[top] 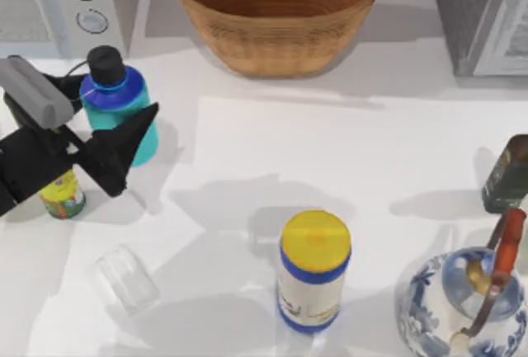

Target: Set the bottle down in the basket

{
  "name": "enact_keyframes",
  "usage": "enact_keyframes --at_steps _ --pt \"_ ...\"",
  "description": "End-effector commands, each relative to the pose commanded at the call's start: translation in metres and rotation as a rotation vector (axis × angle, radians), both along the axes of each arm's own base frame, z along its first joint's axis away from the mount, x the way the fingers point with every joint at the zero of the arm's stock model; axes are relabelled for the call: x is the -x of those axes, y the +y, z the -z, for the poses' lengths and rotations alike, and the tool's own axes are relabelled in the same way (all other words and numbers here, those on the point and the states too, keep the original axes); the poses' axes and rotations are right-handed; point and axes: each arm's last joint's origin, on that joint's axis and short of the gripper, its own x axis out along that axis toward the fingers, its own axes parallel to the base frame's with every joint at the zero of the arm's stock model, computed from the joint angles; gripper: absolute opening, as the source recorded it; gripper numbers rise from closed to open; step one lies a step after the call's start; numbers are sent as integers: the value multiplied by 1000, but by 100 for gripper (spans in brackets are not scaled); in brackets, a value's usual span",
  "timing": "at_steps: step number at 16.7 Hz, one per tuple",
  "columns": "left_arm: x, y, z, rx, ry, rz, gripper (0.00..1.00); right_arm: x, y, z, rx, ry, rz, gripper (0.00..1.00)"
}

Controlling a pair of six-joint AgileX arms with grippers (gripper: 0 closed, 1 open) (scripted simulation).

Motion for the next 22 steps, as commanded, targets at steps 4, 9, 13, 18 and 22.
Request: enact_keyframes --at_steps 4,9,13,18,22 --pt "2 2 0 0 7 -4 0 0 0 0 0 0 0 100" --pt "-15 -4 0 -2 22 4 0 0 0 0 0 0 0 100" --pt "-67 -24 -14 -4 31 15 0 0 0 0 0 0 0 100" --pt "-155 -68 -77 8 -41 19 0 0 0 0 0 0 0 100" --pt "-192 -106 -121 11 -34 16 0 0 0 0 0 0 0 100"
